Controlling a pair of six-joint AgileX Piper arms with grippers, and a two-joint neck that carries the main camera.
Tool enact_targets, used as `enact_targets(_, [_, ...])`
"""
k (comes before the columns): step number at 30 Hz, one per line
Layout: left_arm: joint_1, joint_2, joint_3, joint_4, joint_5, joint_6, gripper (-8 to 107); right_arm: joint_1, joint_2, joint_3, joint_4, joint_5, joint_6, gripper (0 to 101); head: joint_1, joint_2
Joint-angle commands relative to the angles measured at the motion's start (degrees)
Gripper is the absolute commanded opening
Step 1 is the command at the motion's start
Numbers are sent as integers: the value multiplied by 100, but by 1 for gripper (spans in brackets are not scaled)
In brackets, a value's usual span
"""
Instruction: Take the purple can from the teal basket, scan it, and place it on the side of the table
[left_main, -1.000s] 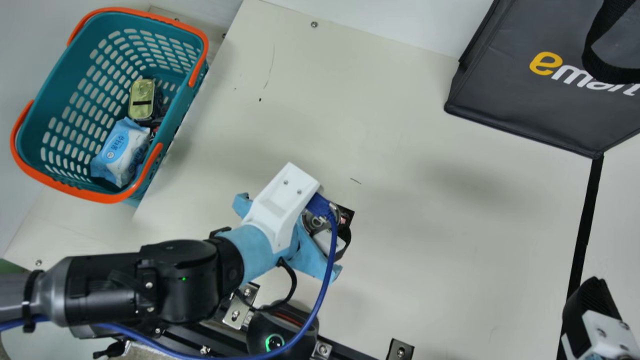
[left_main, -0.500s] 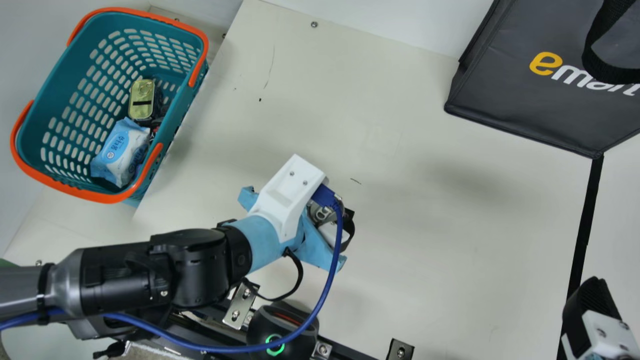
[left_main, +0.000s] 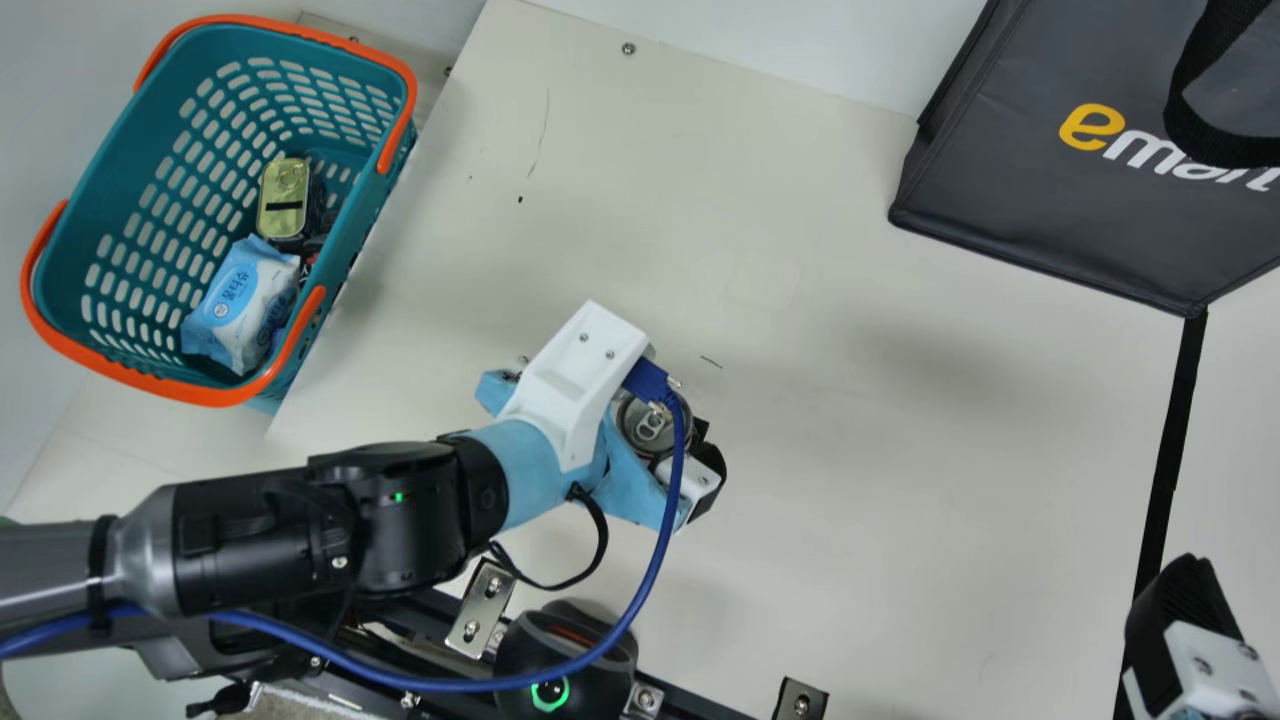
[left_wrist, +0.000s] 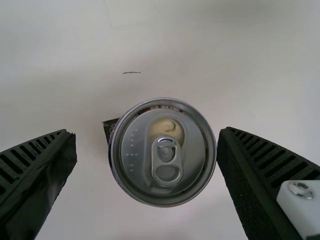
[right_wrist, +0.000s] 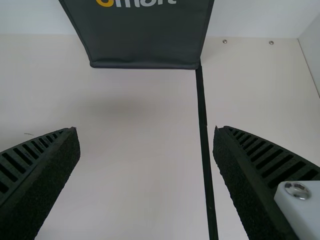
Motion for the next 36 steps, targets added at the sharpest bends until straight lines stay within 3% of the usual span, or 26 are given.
enact_targets(1, [17, -15, 4, -40, -7, 29, 90, 0, 0, 0, 0, 0, 0, 95, -166, 14])
enact_targets(10, [113, -415, 58, -628, 9, 472, 90, 0, 0, 0, 0, 0, 0, 95, -166, 14])
enact_targets(20, [640, -1451, 45, -1789, 447, 1808, 90, 0, 0, 0, 0, 0, 0, 95, -166, 14])
enact_targets(28, [1605, -2193, -33, -2481, 1063, 3074, 90, 0, 0, 0, 0, 0, 0, 95, -166, 14])
enact_targets(36, [2987, -2601, -270, -2761, 1668, 4231, 90, 0, 0, 0, 0, 0, 0, 95, -166, 14])
